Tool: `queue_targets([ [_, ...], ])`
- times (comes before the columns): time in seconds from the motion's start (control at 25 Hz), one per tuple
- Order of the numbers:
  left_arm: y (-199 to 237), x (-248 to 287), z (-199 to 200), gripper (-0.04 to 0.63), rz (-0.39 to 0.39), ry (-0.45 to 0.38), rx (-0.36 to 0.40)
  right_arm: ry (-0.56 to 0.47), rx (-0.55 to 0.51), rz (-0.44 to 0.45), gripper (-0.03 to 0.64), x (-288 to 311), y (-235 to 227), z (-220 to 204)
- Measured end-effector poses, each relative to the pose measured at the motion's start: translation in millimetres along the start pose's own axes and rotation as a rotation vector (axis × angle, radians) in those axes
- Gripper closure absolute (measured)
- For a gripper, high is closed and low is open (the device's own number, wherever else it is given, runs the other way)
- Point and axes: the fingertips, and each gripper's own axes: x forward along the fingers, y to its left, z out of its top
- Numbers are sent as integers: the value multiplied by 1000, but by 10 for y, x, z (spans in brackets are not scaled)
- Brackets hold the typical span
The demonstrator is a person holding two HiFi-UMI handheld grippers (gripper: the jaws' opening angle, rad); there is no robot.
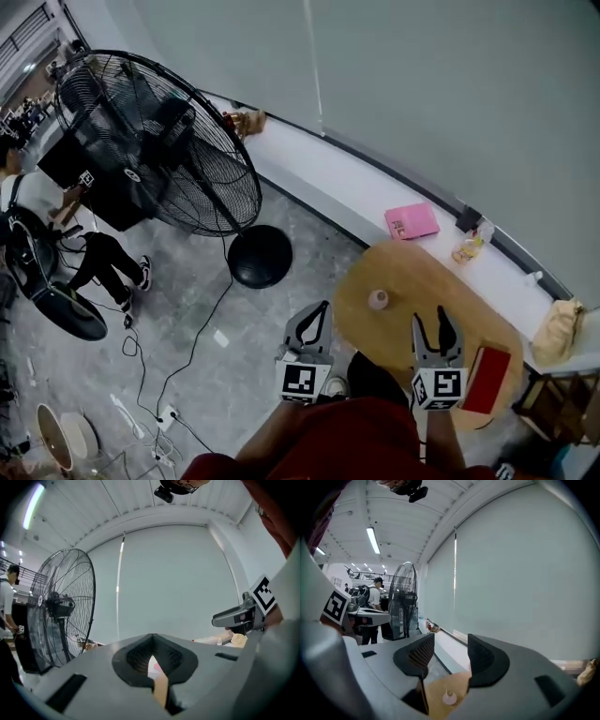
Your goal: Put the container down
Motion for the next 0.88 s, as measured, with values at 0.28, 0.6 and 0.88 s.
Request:
queue_targets([
  [0.28, 52, -135, 673, 591, -13, -125, 69, -135, -43, -45, 399, -188, -77, 666],
  [0.6, 119, -338, 1097, 591, 13, -204, 120, -223, -89, -71, 400, -390, -44, 1034],
  [0.88, 125, -403, 1143, 591, 8, -212, 137, -207, -115, -82, 475, -407, 53, 1037],
])
